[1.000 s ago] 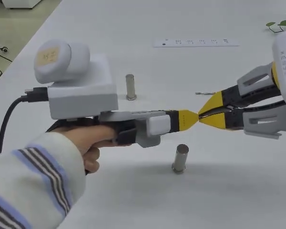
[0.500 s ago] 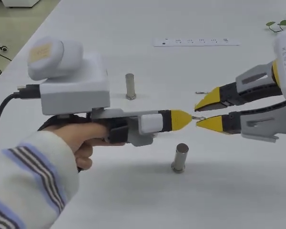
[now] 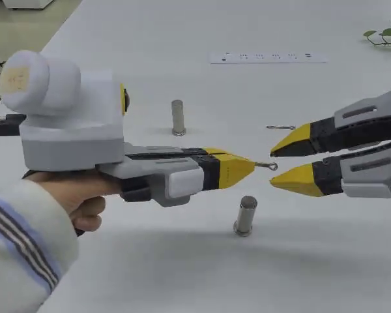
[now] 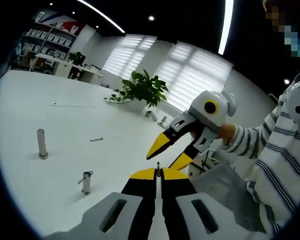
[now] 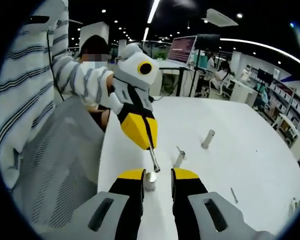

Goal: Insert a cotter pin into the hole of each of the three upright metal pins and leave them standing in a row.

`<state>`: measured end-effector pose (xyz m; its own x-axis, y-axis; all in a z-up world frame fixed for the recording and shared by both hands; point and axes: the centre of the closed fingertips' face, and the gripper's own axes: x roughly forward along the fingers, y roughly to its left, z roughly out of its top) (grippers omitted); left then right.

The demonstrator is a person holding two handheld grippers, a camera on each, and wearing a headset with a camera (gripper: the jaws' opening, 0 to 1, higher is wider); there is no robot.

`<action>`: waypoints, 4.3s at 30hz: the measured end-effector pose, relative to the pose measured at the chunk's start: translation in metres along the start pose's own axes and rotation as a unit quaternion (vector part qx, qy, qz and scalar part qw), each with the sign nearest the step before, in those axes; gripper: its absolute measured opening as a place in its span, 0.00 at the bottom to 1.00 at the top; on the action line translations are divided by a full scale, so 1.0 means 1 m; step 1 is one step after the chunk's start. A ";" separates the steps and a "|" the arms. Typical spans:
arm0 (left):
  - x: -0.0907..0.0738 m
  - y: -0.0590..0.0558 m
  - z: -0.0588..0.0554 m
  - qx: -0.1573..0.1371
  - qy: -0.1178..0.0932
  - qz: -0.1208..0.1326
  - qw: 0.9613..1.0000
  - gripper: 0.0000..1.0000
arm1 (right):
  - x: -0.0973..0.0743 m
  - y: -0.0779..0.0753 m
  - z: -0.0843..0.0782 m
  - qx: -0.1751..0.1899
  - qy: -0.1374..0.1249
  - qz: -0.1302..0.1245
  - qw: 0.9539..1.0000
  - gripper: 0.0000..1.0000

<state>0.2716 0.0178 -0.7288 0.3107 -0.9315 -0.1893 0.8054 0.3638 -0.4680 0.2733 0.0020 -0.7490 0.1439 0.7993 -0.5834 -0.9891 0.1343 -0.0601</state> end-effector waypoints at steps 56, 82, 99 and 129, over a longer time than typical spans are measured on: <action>0.006 0.009 -0.038 0.187 0.056 0.007 0.981 0.28 | -0.009 0.020 -0.020 0.036 0.008 0.049 0.998 0.03; 0.033 0.046 -0.086 0.161 0.114 0.052 0.979 0.25 | 0.007 0.007 -0.069 0.054 0.032 0.022 0.998 0.03; 0.036 0.051 -0.089 0.173 0.120 0.056 0.976 0.12 | 0.009 0.009 -0.064 0.059 0.016 0.031 0.998 0.03; 0.034 0.050 -0.091 0.187 0.135 0.045 0.972 0.12 | 0.020 0.007 -0.075 0.087 0.026 0.044 0.995 0.03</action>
<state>0.2765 0.0049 -0.8371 0.2843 -0.8421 -0.4584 0.9244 0.3676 -0.1020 0.2673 -0.0248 -0.8220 0.0510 0.7811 -0.6224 -0.9770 0.1681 0.1309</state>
